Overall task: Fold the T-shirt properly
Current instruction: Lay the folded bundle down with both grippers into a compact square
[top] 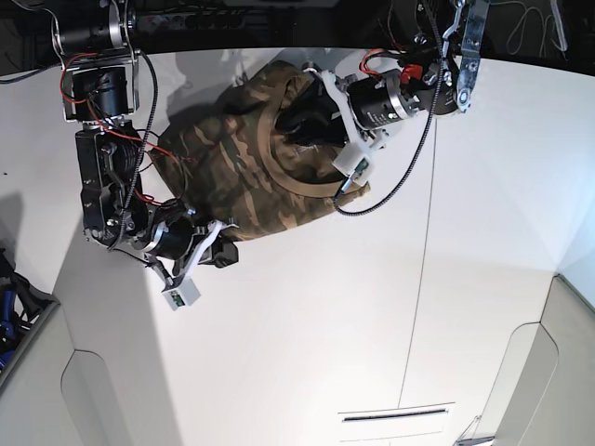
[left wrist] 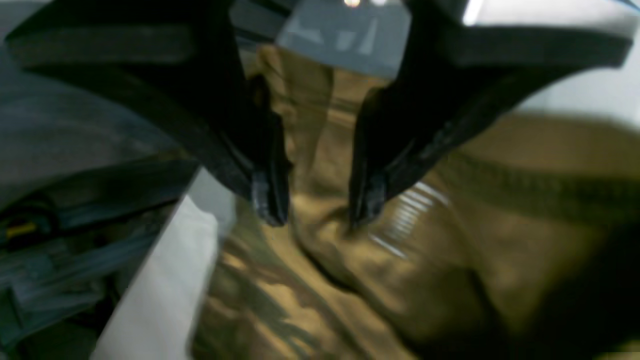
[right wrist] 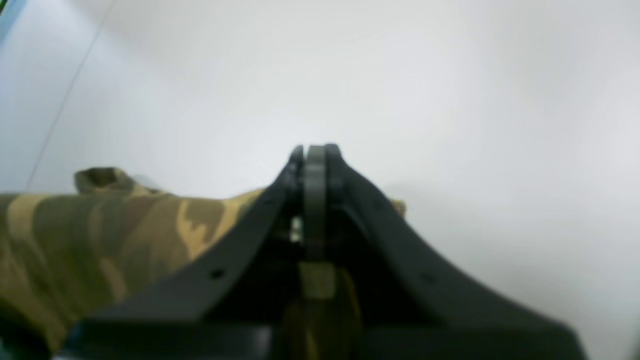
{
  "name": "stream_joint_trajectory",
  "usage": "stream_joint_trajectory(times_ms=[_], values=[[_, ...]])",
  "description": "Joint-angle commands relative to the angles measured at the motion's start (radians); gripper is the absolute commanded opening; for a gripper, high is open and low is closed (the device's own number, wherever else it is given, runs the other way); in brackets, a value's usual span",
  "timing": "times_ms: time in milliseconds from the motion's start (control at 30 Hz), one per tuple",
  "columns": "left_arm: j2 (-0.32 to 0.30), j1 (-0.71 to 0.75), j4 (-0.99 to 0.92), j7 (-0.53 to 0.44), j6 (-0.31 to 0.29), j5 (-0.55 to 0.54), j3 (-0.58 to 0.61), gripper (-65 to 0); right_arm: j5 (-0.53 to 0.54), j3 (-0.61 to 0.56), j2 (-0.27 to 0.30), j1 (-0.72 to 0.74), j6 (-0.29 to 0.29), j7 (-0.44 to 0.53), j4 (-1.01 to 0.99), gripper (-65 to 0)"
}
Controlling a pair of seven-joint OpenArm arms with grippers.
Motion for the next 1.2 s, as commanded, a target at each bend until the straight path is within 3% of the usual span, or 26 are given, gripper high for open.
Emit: stream_joint_trajectory(times_ms=[0,333,567,700,1167], values=[[-0.003,-0.023,-0.009,-0.02,-0.012,-0.005,-0.001,-43.4,0.02,0.002,0.002,0.016,0.01,0.02,0.01,-65.0],[-0.003,-0.143,-0.137,-0.023,0.002,0.137,-0.009,-43.4,0.031,0.002,0.007,-0.019,0.01,-0.052,0.009,-65.0],[-0.009,-0.199,-0.138,-0.035,0.076,0.251,-0.049,-43.4,0.136,0.018,0.011,-0.122,0.035,-0.079,0.037,-65.0],[-0.008,-0.231,-0.139,-0.057,0.081,0.297,-0.048,-43.4,0.188,0.017,0.01,-0.184,0.038,-0.101,0.094,-65.0],[-0.002,-0.281,-0.14,-0.076,0.102,0.3,-0.036,-43.4,0.27,0.016,-0.041,-0.427,0.044,-0.15,0.364,-65.0]])
